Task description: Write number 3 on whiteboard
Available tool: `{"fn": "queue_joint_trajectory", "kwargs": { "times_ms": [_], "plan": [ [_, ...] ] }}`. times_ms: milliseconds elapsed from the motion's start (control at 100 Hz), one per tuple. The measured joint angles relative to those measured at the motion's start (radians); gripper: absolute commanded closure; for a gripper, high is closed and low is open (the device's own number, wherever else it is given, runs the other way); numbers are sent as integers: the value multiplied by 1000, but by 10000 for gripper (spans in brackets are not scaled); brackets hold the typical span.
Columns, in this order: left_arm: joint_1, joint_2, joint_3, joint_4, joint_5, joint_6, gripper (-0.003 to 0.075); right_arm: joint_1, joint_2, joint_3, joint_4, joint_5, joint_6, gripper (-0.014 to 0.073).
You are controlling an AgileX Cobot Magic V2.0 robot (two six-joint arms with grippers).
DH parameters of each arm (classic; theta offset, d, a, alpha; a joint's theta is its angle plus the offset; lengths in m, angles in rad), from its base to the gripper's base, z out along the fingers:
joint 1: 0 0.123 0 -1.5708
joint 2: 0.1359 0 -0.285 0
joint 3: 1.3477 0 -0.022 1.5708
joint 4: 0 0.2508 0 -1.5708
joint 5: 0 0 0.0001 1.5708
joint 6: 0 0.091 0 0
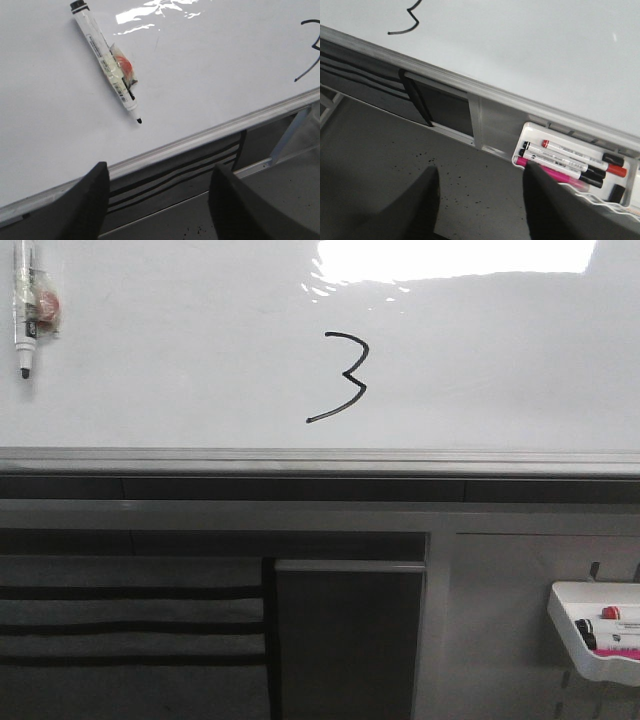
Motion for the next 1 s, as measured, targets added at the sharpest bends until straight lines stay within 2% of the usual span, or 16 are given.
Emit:
{"fn": "queue_joint_trajectory", "kwargs": {
  "times_ms": [130,200,330,460,1000],
  "plan": [
    [0,-147,125,0,-7,0,321,0,-46,117,-2,-120,46,412],
    [0,-224,192,-2,-35,0,367,0,-84,184,-3,-196,57,501],
    [0,-338,292,-35,-114,0,557,0,-163,283,-3,-326,62,660],
    [0,-393,358,-56,-188,0,743,0,-226,348,-3,-420,63,663],
    [0,-398,383,-89,-218,0,741,0,-243,378,-3,-451,64,663]
  ]
}}
